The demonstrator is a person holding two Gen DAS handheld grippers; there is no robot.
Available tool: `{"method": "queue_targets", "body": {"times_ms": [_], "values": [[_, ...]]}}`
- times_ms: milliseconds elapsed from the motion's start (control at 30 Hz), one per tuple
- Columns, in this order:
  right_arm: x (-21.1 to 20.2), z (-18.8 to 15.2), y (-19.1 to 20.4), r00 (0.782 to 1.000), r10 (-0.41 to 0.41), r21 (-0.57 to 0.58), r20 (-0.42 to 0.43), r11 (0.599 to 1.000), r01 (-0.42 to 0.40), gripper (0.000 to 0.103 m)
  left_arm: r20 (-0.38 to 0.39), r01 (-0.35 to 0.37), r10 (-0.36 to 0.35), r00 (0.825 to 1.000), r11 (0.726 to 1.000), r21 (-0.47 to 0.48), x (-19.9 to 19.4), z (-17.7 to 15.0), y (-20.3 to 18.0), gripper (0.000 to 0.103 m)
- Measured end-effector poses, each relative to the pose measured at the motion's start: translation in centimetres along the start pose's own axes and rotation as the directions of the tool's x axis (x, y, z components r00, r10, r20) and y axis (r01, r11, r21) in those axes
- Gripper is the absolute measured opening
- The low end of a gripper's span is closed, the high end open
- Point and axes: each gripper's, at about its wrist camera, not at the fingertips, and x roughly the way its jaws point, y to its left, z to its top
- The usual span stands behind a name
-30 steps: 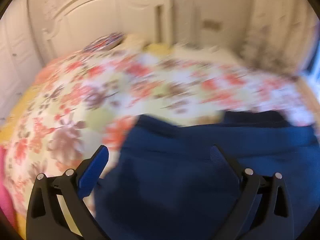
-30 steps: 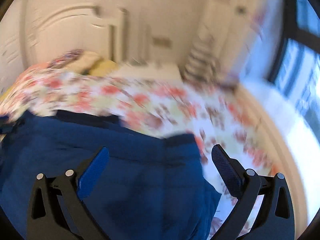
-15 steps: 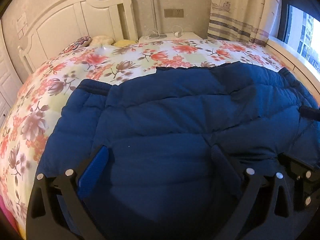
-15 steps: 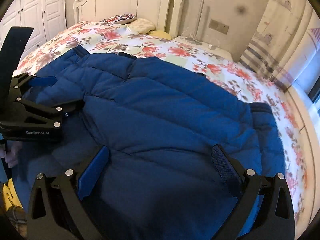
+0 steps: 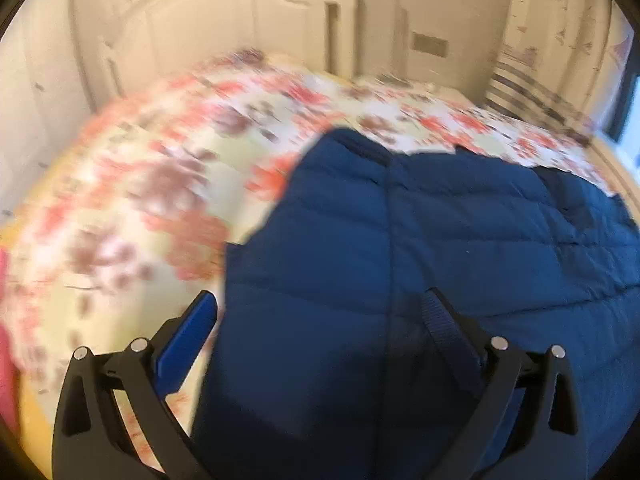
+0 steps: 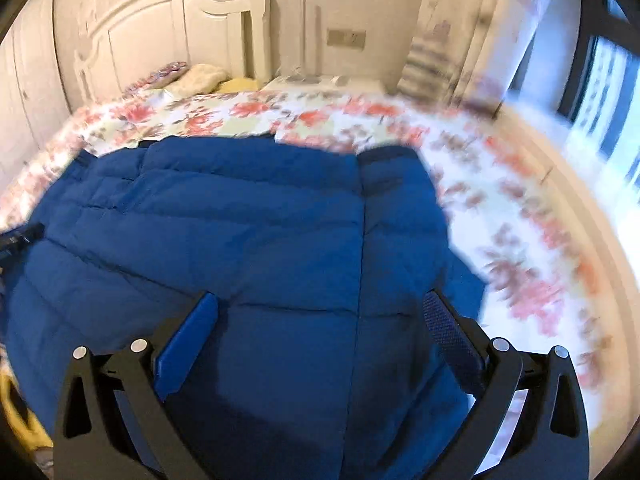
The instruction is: Fold large clothes
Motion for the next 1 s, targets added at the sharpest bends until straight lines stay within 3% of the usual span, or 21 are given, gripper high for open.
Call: {"method": "queue_targets", "body": {"times_ms": [33,100,233,333,367,467,633,767,867,933,1000], "values": [[-1.3,-0.2,1.1,0.999,0.041,-0.027,0.033,0.999,-0.040,0.098,0.021,0.006,-0.006,1.000,1.000,0.002,-0.9,-0.2,-0.2,0.098],[-3.0,-0.6,3.1,0.993,0.102,-0.089,0.061,0.991,-0.097,0.098,0.077,0.092,-0.093,0.993,0.996,0.017,-3.9,-0.9,-1.7,0.098],[-3.6,-3.4,8.6,0.987,0.159,-0.270,0.016,0.951,-0.149,0.098,0.127,0.143,-0.172,0.977,0.967,0.211,-7.6,-4.0,-7.6,0.100],[-1.9,-5.1,9.3,0.990,0.139,-0.260,0.030,0.957,-0.126,0.099,0.085,0.075,-0.107,0.991,0.945,0.317,-5.4,-6.5,-11.1,0.101],[-1.7,-5.3,9.1,0.989,0.146,-0.263,0.032,0.956,-0.133,0.099,0.101,0.089,-0.123,0.987,0.952,0.292,-4.7,-6.9,-10.8,0.101],[-2.0,-5.0,8.6,0.987,0.160,-0.284,0.009,0.947,-0.151,0.098,0.044,0.160,-0.177,0.983,0.951,0.264,-4.2,-6.4,-9.8,0.101],[-4.0,-5.1,4.8,0.992,0.119,-0.219,0.045,0.970,-0.106,0.098,0.050,0.136,-0.150,0.987,0.969,0.207,-5.4,-6.4,-6.8,0.101],[-4.0,-6.4,-0.5,0.996,0.078,-0.099,0.044,0.992,-0.074,0.098,0.083,0.058,-0.068,0.994,0.991,0.117,-6.0,-7.5,-1.9,0.101],[-3.2,-8.2,-4.1,0.989,0.142,0.026,0.039,0.989,-0.143,0.098,0.059,0.117,-0.121,0.991,0.991,0.066,-5.2,-8.5,0.9,0.101],[-2.9,-8.8,-4.6,0.985,0.168,0.059,0.046,0.984,-0.171,0.099,0.056,0.090,-0.096,0.994,0.991,0.095,-5.2,-8.4,0.6,0.101],[-3.2,-8.4,-3.8,0.992,0.118,0.043,0.033,0.992,-0.119,0.098,0.051,0.053,-0.059,0.997,0.993,0.106,-4.9,-8.1,0.1,0.101]]}}
